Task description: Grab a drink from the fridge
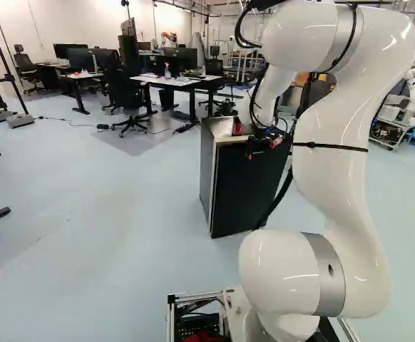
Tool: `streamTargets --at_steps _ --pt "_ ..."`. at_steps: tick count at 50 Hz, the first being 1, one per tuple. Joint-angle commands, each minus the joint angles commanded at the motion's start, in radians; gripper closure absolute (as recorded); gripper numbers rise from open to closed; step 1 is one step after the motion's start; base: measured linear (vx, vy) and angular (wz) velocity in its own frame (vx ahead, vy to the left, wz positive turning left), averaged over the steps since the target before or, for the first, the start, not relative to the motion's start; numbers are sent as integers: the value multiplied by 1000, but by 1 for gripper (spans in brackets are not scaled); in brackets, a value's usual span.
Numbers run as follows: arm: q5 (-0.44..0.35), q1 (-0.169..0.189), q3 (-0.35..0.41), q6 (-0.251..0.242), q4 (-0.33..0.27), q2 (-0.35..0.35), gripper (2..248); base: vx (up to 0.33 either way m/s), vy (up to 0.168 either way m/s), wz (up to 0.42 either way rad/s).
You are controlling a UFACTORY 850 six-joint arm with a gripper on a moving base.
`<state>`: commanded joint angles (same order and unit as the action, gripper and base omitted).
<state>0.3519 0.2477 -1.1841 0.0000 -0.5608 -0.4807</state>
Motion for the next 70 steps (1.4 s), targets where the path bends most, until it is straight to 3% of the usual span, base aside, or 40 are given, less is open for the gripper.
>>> streamTargets --at_steps 32,56,70 --pt "-57 1 14 0 0 10 3 0 0 0" --pt "-82 -1 135 0 0 101 3 0 0 0" --pt "-145 -5 213 0 0 162 3 0 0 0"
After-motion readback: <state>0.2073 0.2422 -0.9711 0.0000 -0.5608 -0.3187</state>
